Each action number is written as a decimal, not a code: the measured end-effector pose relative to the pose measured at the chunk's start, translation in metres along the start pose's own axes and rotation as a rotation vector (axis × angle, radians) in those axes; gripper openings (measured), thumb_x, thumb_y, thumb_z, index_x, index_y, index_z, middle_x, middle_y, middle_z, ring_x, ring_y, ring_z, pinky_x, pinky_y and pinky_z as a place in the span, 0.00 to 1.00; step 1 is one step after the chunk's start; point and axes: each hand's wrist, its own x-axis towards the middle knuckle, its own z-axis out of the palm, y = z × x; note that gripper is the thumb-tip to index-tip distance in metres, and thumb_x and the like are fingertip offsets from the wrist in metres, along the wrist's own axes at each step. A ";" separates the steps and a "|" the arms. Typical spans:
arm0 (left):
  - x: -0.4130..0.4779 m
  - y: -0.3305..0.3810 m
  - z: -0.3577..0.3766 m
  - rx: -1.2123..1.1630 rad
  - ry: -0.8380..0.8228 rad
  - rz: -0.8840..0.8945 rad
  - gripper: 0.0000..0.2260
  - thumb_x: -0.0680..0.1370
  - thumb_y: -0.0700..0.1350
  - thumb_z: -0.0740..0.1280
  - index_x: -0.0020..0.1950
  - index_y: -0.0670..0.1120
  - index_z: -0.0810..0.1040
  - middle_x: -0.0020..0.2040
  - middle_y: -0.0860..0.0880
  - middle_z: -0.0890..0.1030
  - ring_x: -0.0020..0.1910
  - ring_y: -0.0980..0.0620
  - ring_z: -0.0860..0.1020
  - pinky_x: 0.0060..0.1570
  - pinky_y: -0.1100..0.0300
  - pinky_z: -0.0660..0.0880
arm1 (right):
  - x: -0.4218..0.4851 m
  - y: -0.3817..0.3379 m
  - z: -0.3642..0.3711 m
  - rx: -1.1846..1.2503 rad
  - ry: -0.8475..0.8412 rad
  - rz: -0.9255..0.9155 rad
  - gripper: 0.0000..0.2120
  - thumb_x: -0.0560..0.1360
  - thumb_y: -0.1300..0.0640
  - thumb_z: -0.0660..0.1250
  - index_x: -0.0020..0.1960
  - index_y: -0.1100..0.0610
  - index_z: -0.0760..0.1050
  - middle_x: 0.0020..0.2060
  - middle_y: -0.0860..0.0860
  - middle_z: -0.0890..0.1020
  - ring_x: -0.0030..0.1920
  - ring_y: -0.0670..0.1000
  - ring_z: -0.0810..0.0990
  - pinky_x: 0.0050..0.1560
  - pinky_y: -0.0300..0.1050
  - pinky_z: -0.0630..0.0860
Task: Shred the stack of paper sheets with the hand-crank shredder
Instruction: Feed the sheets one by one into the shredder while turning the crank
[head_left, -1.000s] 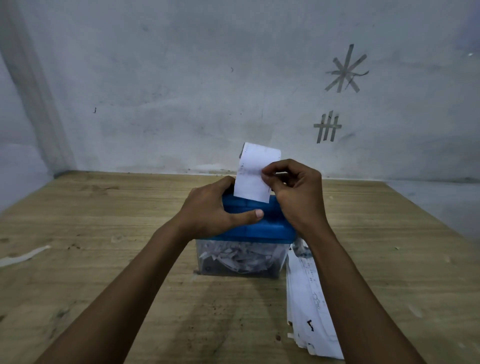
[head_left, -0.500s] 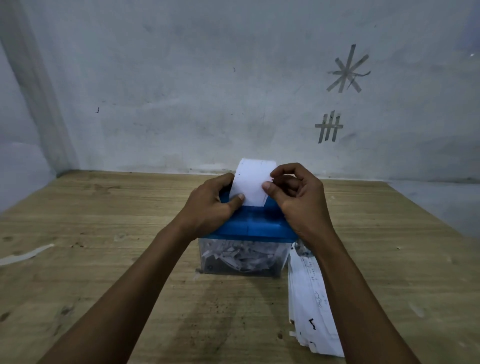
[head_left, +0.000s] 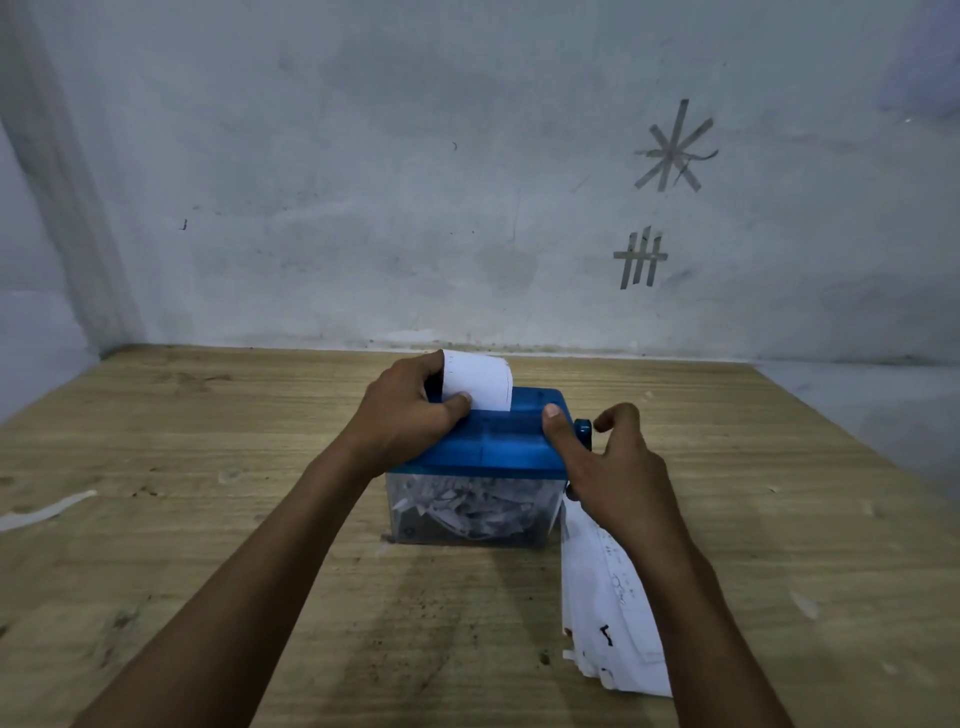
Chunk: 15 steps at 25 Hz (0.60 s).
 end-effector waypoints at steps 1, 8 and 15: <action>-0.001 0.001 -0.001 0.006 0.004 -0.003 0.24 0.69 0.57 0.67 0.62 0.49 0.80 0.55 0.51 0.84 0.53 0.49 0.81 0.58 0.45 0.78 | -0.001 -0.001 0.000 -0.028 0.018 -0.030 0.30 0.72 0.24 0.57 0.60 0.46 0.61 0.40 0.52 0.82 0.40 0.52 0.83 0.42 0.49 0.79; 0.000 0.002 0.000 -0.004 0.010 -0.011 0.20 0.68 0.57 0.67 0.56 0.50 0.81 0.51 0.52 0.84 0.51 0.49 0.81 0.56 0.45 0.79 | -0.003 -0.016 -0.012 -0.184 0.149 -0.167 0.21 0.75 0.31 0.64 0.44 0.49 0.75 0.32 0.46 0.79 0.33 0.48 0.78 0.31 0.42 0.68; 0.002 -0.001 0.002 -0.030 0.021 0.005 0.11 0.71 0.55 0.70 0.48 0.50 0.79 0.48 0.51 0.84 0.49 0.48 0.81 0.54 0.43 0.79 | 0.041 -0.041 -0.048 -0.311 -0.288 -0.158 0.20 0.73 0.38 0.71 0.42 0.56 0.80 0.28 0.49 0.79 0.27 0.45 0.75 0.30 0.41 0.70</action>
